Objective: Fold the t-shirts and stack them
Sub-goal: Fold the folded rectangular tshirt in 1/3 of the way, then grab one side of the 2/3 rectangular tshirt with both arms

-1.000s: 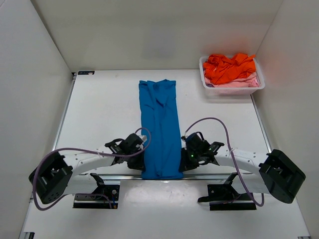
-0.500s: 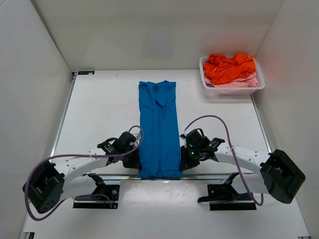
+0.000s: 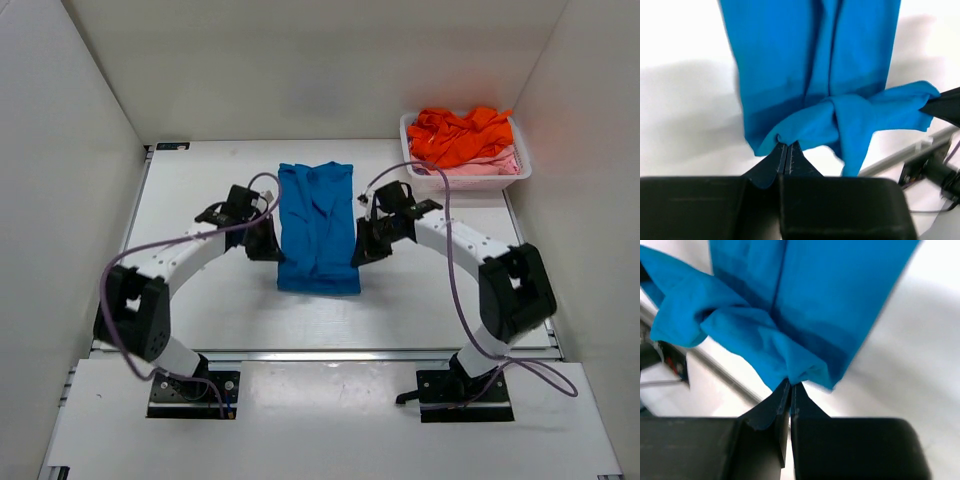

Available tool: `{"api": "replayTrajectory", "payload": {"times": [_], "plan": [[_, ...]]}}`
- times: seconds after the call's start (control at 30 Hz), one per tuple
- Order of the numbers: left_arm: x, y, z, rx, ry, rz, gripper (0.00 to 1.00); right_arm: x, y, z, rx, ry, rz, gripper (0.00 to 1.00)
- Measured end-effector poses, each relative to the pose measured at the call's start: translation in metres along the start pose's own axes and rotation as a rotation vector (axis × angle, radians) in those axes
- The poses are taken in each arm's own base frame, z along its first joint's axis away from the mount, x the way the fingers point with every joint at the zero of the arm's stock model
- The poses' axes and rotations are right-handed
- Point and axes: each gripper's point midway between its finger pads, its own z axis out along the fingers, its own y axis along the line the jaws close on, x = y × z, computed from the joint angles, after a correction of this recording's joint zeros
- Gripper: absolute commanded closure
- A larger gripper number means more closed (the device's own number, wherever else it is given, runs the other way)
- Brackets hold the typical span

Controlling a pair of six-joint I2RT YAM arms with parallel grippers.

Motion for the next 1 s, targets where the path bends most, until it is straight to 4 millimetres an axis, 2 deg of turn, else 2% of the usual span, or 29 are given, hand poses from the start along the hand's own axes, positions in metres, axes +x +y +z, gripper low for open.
{"api": "replayTrajectory", "payload": {"times": [0.03,0.07,0.1,0.13,0.17,0.23,0.27,0.33,0.47,0.53,0.57,0.73,0.83,0.9,0.93,1.0], "plan": [[-0.013,0.002,0.005,-0.007,-0.003,-0.003,0.89,-0.013,-0.006,0.002,0.007,-0.005,0.0,1.0],[-0.026,0.005,0.01,-0.012,-0.01,-0.005,0.83,-0.026,-0.011,0.004,0.014,-0.012,0.001,0.93],[-0.039,0.008,0.015,-0.017,-0.018,-0.008,0.73,-0.04,-0.018,0.007,0.02,-0.021,0.006,0.86],[-0.05,0.012,0.021,-0.024,-0.017,-0.016,0.59,-0.055,-0.024,0.009,0.027,-0.033,0.006,0.72],[-0.061,0.016,0.026,-0.031,-0.021,-0.02,0.51,-0.069,-0.031,0.011,0.036,-0.047,0.009,0.56],[-0.082,0.026,0.036,-0.038,-0.031,-0.044,0.49,-0.094,-0.045,0.013,0.053,-0.083,0.014,0.41],[-0.092,0.03,0.041,-0.038,-0.041,-0.058,0.43,-0.104,-0.051,0.013,0.057,-0.101,0.015,0.39],[-0.104,0.039,0.047,-0.036,-0.059,-0.083,0.43,-0.119,-0.06,0.009,0.069,-0.137,0.022,0.39],[-0.108,0.051,0.047,-0.038,-0.084,-0.121,0.42,-0.131,-0.071,0.0,0.1,-0.189,0.033,0.39],[-0.095,0.053,0.047,-0.034,-0.082,-0.122,0.42,-0.124,-0.072,0.001,0.102,-0.194,0.03,0.39],[-0.084,0.054,0.047,-0.035,-0.074,-0.124,0.42,-0.113,-0.072,0.003,0.103,-0.185,0.032,0.4],[0.0,0.059,0.036,-0.063,-0.008,-0.146,0.42,-0.029,-0.066,0.017,0.106,-0.076,0.081,0.39],[0.04,0.056,0.031,-0.072,0.003,-0.144,0.41,0.012,-0.062,0.026,0.099,-0.032,0.116,0.36],[0.055,0.054,0.034,-0.07,0.002,-0.153,0.4,0.032,-0.058,0.03,0.085,-0.014,0.149,0.35],[0.06,0.053,0.036,-0.07,0.001,-0.168,0.4,0.035,-0.055,0.031,0.071,-0.025,0.156,0.37],[0.055,0.049,0.038,-0.074,-0.038,-0.174,0.4,0.034,-0.05,0.033,0.053,-0.059,0.169,0.41]]}}
